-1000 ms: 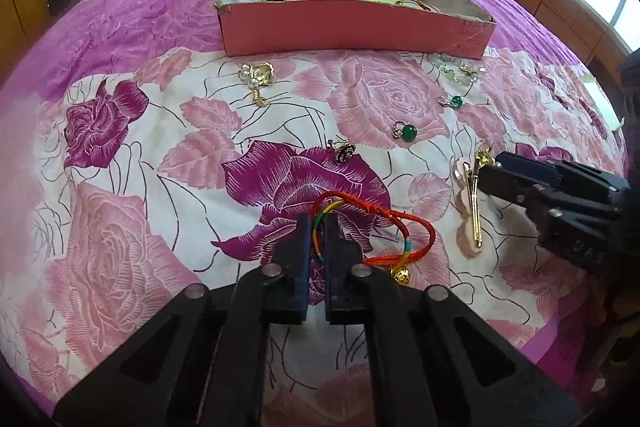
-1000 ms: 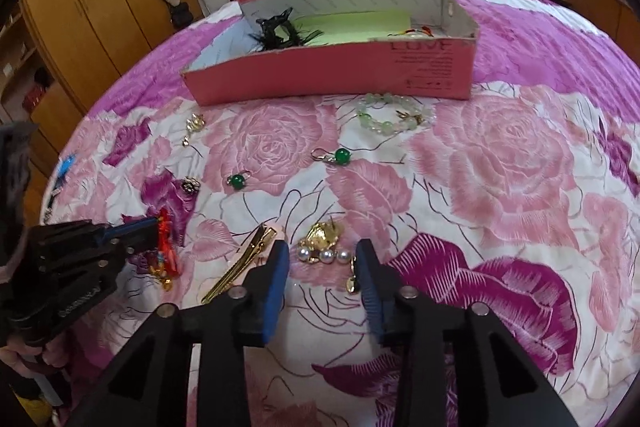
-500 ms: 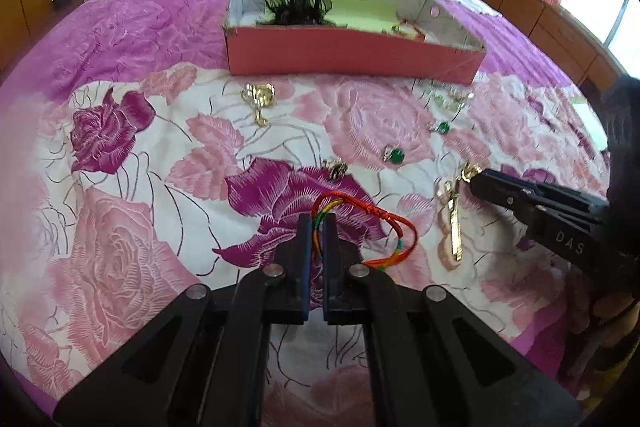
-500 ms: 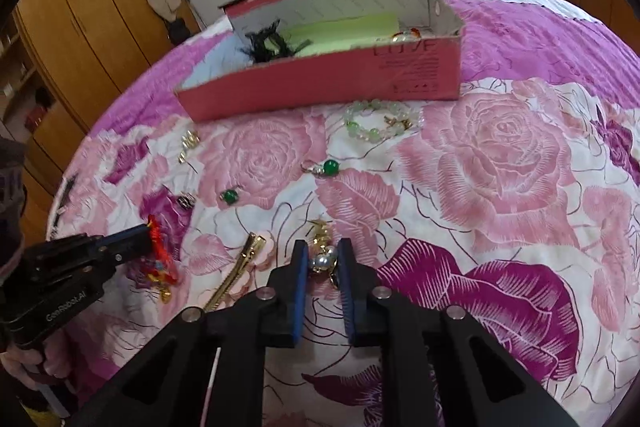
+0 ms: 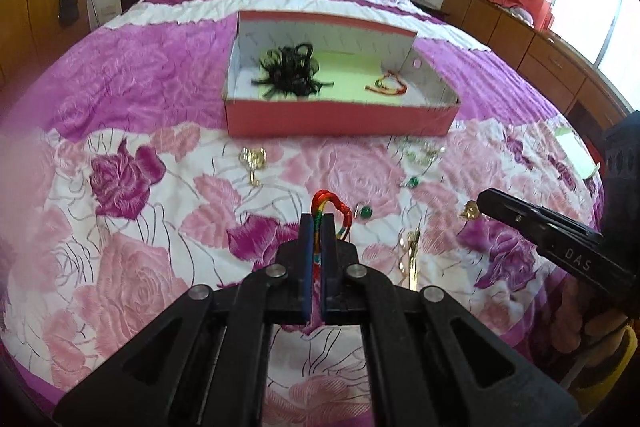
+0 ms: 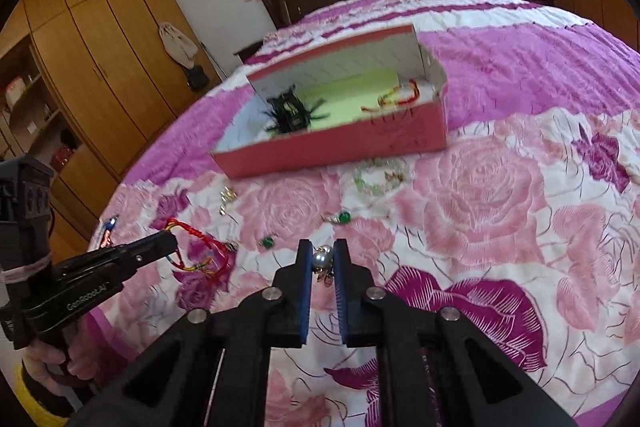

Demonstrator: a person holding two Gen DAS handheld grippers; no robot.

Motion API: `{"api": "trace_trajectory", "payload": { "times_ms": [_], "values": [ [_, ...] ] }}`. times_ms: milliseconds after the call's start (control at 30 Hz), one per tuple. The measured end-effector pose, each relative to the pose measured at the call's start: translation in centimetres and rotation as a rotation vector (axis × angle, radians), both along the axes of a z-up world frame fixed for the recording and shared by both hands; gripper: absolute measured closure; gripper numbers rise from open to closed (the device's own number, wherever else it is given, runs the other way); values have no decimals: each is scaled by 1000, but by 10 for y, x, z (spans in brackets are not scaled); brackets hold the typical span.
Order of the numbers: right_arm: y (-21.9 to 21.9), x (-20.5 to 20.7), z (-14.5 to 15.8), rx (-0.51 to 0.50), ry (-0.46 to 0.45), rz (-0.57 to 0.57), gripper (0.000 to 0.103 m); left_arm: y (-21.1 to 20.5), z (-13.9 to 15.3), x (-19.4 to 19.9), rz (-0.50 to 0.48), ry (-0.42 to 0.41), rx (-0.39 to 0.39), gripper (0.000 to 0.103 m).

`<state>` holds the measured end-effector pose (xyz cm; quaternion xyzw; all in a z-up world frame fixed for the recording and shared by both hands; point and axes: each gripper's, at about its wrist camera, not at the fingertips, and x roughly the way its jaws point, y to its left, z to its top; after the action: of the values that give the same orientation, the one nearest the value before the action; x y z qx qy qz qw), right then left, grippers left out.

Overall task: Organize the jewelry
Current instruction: 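Lift the red cord bracelet and pearl earring and carry both over the pink box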

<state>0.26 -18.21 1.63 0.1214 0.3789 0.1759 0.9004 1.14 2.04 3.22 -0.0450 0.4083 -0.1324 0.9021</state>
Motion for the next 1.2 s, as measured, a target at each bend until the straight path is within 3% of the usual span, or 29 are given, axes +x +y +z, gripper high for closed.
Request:
{"api": "trace_trajectory", "payload": {
  "times_ms": [333,800,1200],
  "values": [
    [5,2,30,7,-121,-6,91,-2,24,12,26,-115,-16,103],
    [4,41,64,11,-253,-41,91,-5,54,51,89,-288,-19,103],
    [2,87,77,-47,-370,-91,91,-10,54,93,149,-414,10,103]
  ]
}}
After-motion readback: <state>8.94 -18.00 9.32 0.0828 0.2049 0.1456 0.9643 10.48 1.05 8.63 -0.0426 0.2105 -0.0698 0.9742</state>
